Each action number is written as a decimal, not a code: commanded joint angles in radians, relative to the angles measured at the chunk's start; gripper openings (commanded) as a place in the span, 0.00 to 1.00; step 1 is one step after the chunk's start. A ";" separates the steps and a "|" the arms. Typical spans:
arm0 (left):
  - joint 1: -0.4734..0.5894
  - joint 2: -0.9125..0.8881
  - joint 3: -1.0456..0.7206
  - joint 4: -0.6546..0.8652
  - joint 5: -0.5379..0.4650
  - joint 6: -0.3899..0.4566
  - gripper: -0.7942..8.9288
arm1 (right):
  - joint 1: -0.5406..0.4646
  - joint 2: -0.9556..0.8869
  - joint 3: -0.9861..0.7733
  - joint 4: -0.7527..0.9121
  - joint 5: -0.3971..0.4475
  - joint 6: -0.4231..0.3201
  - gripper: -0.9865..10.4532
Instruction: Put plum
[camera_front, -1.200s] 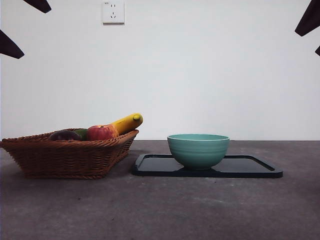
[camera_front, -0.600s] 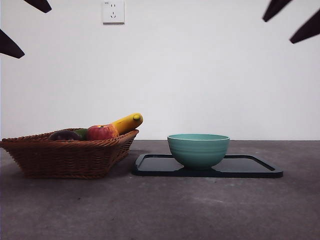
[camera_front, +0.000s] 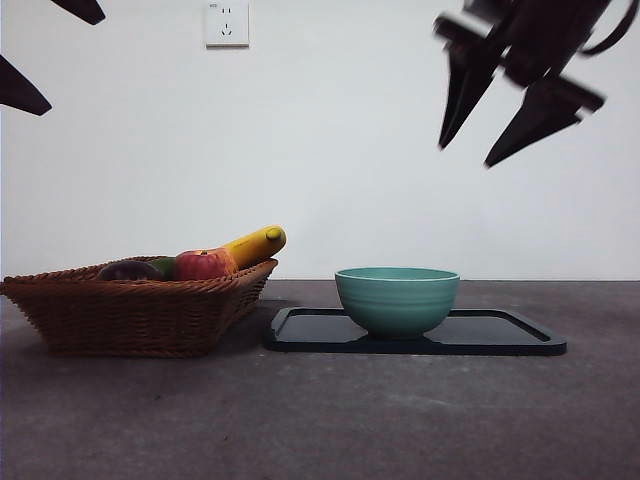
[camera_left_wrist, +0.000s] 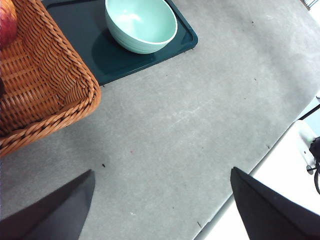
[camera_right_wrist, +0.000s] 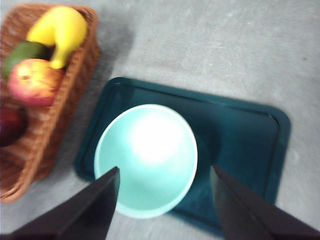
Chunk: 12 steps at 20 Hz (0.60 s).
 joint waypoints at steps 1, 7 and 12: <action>-0.004 0.005 0.010 0.008 0.008 0.020 0.53 | 0.003 0.108 0.070 0.003 0.005 -0.041 0.34; -0.004 0.005 0.010 0.004 0.008 0.020 0.53 | 0.004 0.275 0.103 0.018 0.024 -0.075 0.34; -0.004 0.005 0.010 0.004 0.008 0.020 0.53 | 0.015 0.360 0.103 0.038 0.026 -0.073 0.34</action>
